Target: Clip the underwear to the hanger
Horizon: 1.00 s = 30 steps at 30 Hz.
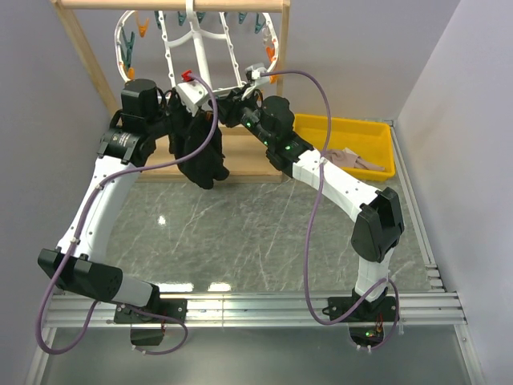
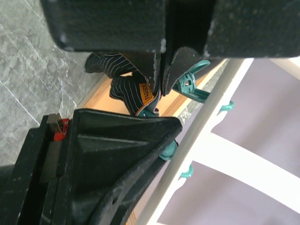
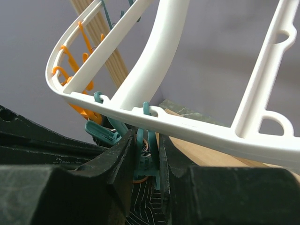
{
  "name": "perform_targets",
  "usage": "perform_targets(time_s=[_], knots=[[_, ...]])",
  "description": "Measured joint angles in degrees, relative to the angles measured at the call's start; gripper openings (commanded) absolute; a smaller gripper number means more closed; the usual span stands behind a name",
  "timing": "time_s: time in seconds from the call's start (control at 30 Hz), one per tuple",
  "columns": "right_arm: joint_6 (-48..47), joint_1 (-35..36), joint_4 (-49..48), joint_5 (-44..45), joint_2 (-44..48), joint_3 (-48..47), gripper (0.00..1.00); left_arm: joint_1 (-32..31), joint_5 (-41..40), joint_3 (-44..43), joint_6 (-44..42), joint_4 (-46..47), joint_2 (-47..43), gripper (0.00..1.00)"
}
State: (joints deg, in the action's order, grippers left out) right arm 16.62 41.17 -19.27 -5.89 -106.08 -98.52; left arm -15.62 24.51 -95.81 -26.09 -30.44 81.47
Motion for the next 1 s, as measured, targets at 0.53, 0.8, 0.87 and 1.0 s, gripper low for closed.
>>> perform_targets(time_s=[0.53,0.8,0.87,1.0], knots=[[0.6,-0.5,0.8,0.6,0.0,-0.2,0.00,-0.1,-0.5,2.0,-1.6,1.5,-2.4,0.00],[1.5,-0.6,0.9,-0.4,0.0,-0.2,0.00,-0.2,-1.5,2.1,-1.5,2.0,-2.4,0.00],[1.5,-0.6,0.9,-0.7,0.0,-0.2,0.00,-0.2,-1.7,2.1,-1.5,2.3,-2.4,0.00],[1.5,-0.7,1.7,-1.2,0.0,-0.9,0.02,-0.3,-1.9,2.0,-1.4,2.5,-2.4,0.00]])
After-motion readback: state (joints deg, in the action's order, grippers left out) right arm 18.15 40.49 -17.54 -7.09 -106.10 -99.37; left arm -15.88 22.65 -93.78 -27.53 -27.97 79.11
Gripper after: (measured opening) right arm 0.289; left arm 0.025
